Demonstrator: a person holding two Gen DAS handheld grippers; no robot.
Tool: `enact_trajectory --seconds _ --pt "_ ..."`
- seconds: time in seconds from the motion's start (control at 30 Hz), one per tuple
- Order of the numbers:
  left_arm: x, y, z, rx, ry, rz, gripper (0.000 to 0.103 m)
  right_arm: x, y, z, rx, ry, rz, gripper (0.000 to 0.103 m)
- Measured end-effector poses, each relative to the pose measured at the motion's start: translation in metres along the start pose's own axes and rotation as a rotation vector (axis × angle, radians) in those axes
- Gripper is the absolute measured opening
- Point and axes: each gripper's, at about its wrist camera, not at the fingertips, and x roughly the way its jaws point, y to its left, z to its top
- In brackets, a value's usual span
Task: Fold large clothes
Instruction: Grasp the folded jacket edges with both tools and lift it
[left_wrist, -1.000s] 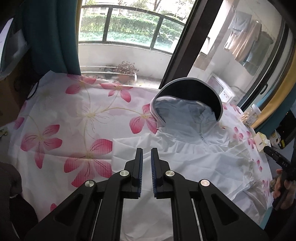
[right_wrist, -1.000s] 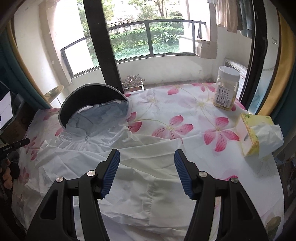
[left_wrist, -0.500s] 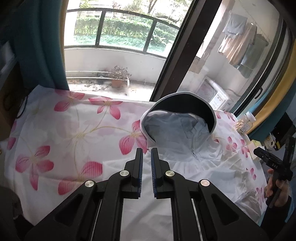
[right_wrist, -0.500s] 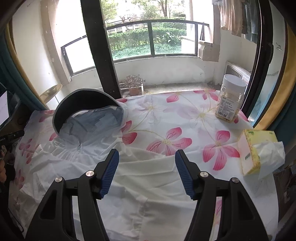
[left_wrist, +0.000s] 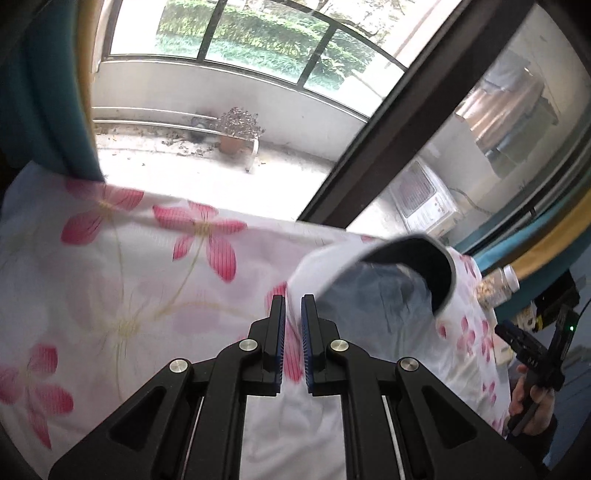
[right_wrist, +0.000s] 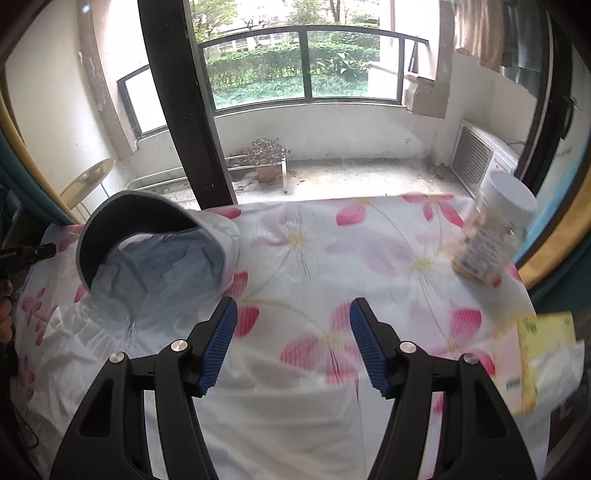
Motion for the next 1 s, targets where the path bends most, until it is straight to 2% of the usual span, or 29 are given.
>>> enact_trajectory --seconds 0.1,0.17,0.4,0.53,0.73,0.9,1.0 --pt "0.013 0.002 0.017 -0.01 -0.004 -0.013 0.013 0.013 0.004 0.016 -0.002 -0.002 0.01 0.064" --pt "0.023 0.003 0.025 -0.017 0.001 -0.026 0.026 0.024 0.009 0.027 -0.002 -0.002 0.022 0.064" --pt "0.059 0.004 0.039 -0.032 0.048 -0.055 0.026 0.064 0.025 0.055 -0.003 0.023 0.05 0.064" --pt "0.073 0.001 0.039 -0.02 0.069 -0.068 0.026 0.09 0.026 0.068 0.036 0.057 0.102 0.064" --pt "0.085 -0.012 0.029 0.074 0.116 -0.075 0.026 0.11 0.031 0.071 0.064 0.109 0.192 0.064" --pt "0.083 -0.032 0.015 0.229 0.13 -0.013 0.026 0.124 0.043 0.063 0.012 0.165 0.21 0.064" --pt "0.078 -0.036 0.01 0.284 0.136 0.0 0.026 0.129 0.045 0.056 0.012 0.192 0.229 0.064"
